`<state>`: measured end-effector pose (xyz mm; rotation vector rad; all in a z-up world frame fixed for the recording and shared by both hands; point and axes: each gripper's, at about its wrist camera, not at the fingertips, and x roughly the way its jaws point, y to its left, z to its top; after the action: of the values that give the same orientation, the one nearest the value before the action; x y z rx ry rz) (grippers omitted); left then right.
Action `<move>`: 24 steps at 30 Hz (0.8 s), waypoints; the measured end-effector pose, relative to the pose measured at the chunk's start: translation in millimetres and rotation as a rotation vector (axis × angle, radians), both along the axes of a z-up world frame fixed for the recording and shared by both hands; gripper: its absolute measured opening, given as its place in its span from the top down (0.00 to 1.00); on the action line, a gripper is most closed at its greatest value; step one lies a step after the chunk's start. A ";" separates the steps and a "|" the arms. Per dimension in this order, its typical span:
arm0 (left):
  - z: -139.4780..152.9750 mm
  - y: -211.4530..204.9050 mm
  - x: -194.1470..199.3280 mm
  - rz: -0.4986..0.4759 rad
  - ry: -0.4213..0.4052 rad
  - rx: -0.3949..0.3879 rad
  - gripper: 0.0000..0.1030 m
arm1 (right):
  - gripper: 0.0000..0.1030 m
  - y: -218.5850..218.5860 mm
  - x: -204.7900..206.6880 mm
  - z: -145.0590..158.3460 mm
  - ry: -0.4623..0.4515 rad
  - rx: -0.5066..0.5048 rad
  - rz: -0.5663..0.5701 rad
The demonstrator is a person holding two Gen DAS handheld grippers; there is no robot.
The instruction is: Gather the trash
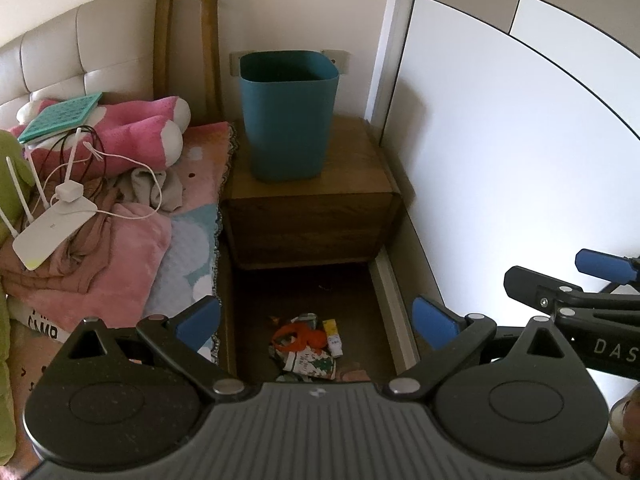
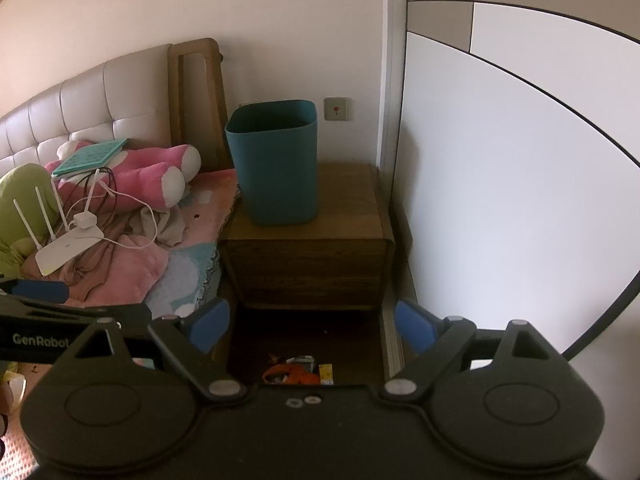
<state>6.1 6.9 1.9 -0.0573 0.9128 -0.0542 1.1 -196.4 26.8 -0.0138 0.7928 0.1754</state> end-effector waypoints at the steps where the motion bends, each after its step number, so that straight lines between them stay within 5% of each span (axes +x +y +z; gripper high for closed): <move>1: -0.1 0.2 0.8 0.000 0.000 -0.001 0.00 | 0.12 -0.2 0.0 -0.2 -0.001 0.001 0.000; 24: -3.6 12.8 8.8 0.008 -0.006 0.002 0.00 | 0.13 5.8 2.9 -0.7 -0.009 -0.001 0.002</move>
<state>14.8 19.7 -1.7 -0.0586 0.9065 -0.0463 4.0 -190.6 26.1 -0.0160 0.7838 0.1768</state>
